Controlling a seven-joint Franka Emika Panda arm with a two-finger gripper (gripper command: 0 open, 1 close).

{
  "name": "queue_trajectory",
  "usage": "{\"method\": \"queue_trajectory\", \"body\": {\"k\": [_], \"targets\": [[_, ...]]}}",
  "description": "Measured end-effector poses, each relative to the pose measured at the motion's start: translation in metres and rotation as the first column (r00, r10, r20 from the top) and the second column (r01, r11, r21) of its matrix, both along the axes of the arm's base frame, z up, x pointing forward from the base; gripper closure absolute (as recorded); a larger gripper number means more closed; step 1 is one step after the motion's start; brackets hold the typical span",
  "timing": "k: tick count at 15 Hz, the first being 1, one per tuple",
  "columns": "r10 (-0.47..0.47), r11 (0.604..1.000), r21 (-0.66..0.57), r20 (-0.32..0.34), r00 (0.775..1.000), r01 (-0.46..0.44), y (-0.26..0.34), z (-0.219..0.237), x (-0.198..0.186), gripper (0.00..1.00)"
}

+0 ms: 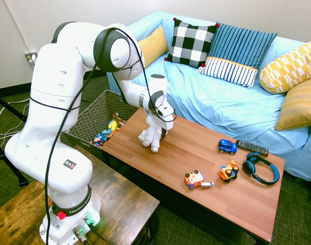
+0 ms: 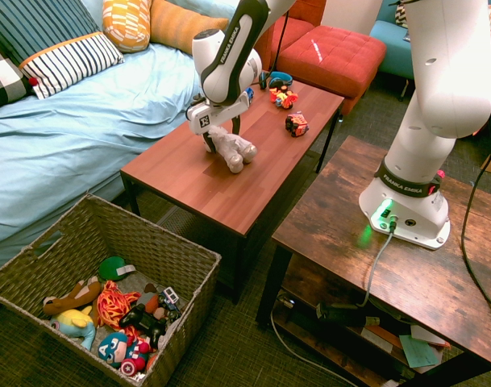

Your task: Put the stuffed toy in the basket

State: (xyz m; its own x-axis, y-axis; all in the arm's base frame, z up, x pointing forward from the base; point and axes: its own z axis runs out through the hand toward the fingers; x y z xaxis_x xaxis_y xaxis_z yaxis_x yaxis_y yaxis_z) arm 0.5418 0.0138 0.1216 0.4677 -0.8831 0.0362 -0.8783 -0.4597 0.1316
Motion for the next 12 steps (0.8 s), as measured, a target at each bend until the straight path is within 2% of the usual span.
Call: {"method": "queue_trajectory", "body": {"k": [7, 9, 12], "targets": [[0.0, 1.0, 0.002, -0.013, 1.0, 0.0, 0.004, -0.003, 0.0, 1.0], [0.044, 0.999, 0.014, -0.003, 0.999, -0.044, 0.015, 0.008, 0.003, 1.0], [0.153, 0.987, 0.047, 0.036, 0.988, -0.154, 0.045, 0.05, 0.007, 1.0]]}}
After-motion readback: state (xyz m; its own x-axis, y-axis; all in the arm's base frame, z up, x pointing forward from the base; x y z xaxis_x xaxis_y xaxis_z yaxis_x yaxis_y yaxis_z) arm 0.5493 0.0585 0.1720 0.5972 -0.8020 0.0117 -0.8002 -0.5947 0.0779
